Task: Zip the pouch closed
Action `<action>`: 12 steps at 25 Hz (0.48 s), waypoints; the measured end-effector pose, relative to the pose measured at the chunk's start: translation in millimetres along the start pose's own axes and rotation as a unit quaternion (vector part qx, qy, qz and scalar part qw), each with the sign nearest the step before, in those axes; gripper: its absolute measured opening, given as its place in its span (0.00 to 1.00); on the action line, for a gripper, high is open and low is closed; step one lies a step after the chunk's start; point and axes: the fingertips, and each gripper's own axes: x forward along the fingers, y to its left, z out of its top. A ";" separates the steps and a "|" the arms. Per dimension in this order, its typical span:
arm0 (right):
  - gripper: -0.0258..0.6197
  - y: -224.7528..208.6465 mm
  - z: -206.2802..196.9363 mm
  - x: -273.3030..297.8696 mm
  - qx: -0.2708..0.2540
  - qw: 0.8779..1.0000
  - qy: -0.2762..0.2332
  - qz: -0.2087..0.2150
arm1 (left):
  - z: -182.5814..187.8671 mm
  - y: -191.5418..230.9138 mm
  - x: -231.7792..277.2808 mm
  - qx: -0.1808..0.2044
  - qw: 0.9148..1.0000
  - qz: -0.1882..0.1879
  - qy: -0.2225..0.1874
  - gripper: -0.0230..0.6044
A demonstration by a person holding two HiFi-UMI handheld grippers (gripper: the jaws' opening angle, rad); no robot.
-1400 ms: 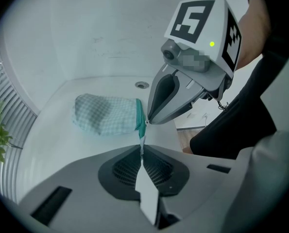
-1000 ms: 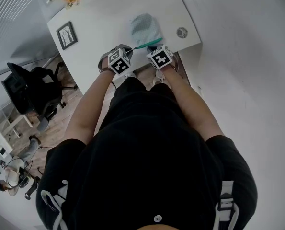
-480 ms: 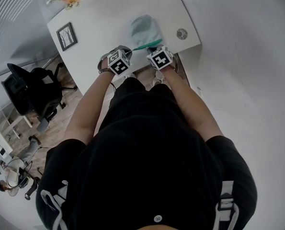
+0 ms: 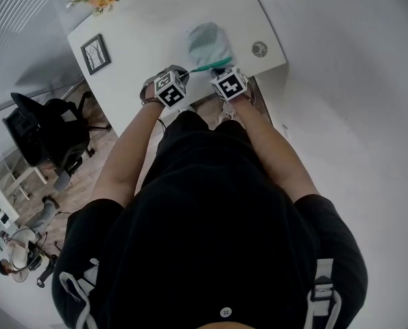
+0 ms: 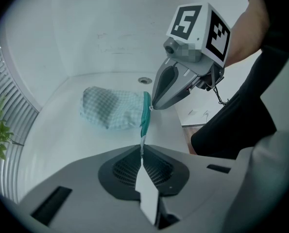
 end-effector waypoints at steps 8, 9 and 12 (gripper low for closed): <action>0.07 -39.4 -20.4 -15.3 0.046 0.998 0.010 -0.035 | -36.6 14.6 -3.7 -0.028 0.999 0.012 0.021 0.07; 0.07 -41.0 -21.9 -16.1 0.050 0.998 0.010 -0.035 | -38.3 14.3 -4.3 -0.034 0.999 0.010 0.019 0.07; 0.06 -41.9 -22.2 -15.3 0.048 0.998 0.011 -0.042 | -37.5 11.3 -3.2 -0.031 0.999 0.011 0.022 0.07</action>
